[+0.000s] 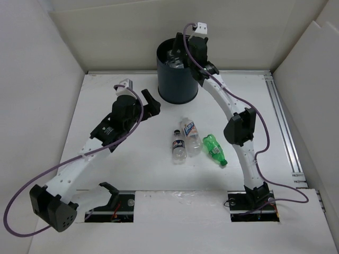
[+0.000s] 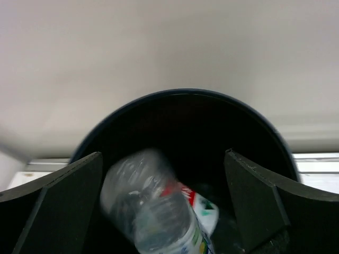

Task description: Put the plastic bottles in the bin

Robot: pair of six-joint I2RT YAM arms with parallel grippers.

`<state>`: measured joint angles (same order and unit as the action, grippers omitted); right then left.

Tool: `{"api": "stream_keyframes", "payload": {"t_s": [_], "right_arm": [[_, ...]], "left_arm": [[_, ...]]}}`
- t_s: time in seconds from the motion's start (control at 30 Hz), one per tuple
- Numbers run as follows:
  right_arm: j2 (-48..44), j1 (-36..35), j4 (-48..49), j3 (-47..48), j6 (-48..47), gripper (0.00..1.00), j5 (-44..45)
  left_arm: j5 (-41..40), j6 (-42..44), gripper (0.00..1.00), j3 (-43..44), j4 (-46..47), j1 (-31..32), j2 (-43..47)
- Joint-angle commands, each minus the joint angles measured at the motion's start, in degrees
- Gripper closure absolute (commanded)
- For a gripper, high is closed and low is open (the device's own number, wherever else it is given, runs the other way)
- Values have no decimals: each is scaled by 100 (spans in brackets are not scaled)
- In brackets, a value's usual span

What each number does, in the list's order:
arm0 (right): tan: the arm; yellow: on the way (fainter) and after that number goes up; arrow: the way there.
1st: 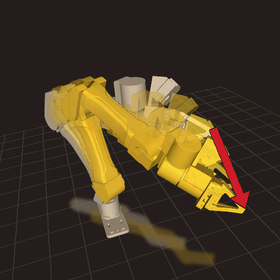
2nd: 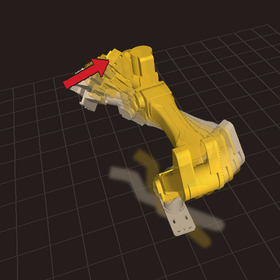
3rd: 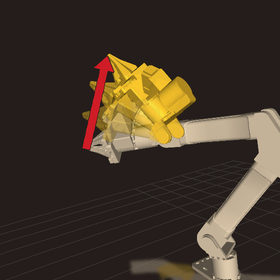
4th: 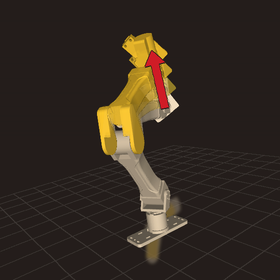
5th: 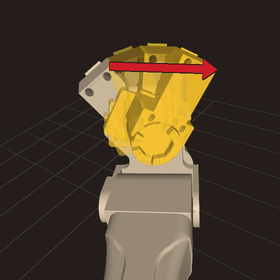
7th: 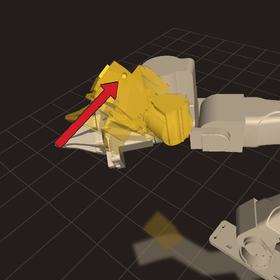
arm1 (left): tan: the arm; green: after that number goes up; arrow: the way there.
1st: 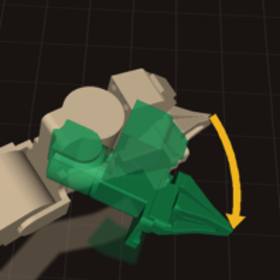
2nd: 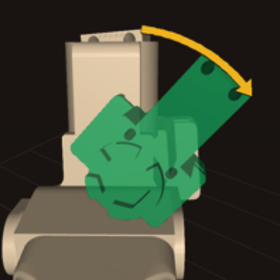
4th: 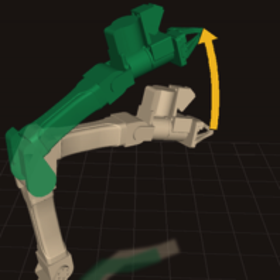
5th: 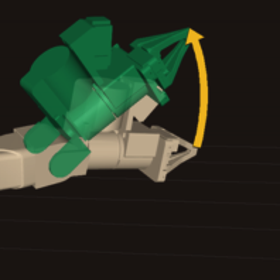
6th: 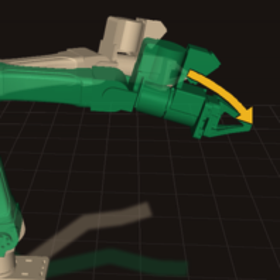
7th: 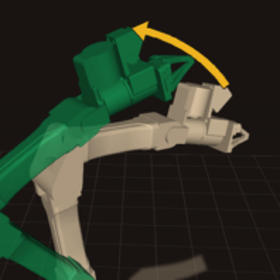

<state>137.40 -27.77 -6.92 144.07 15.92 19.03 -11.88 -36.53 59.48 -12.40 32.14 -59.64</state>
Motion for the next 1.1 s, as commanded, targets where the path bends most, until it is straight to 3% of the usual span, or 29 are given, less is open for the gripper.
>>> {"api": "stream_keyframes", "payload": {"t_s": [0.0, 0.13, 0.27, 0.4, 0.57, 0.8, 1.07], "right_arm": [[-442, 44, -90, 201, -475, 0, 557], [-1343, -167, -327, -492, -652, 0, 1409], [-2617, -360, -731, -1994, -652, 0, 1569], [-3780, -659, -1285, -3575, -179, 0, 1964], [-5055, -1028, -1111, -5771, 471, 0, 1368], [-6304, -1476, -900, -7076, 710, 0, 1305], [-6850, -1591, -1013, -7244, 710, 0, 1305]], "left_arm": [[369, -73, 0, 117, -52, -6, -214], [809, -336, 0, -225, 89, -6, -565], [1153, -460, 0, -481, 317, 99, -873], [565, -609, 0, -201, 11, 941, -1593], [213, -916, 0, 81, -175, 1207, -2411], [212, -917, 0, 406, -60, 1260, -3387], [2, -1154, 9, 643, -113, 1260, -4073]]}}
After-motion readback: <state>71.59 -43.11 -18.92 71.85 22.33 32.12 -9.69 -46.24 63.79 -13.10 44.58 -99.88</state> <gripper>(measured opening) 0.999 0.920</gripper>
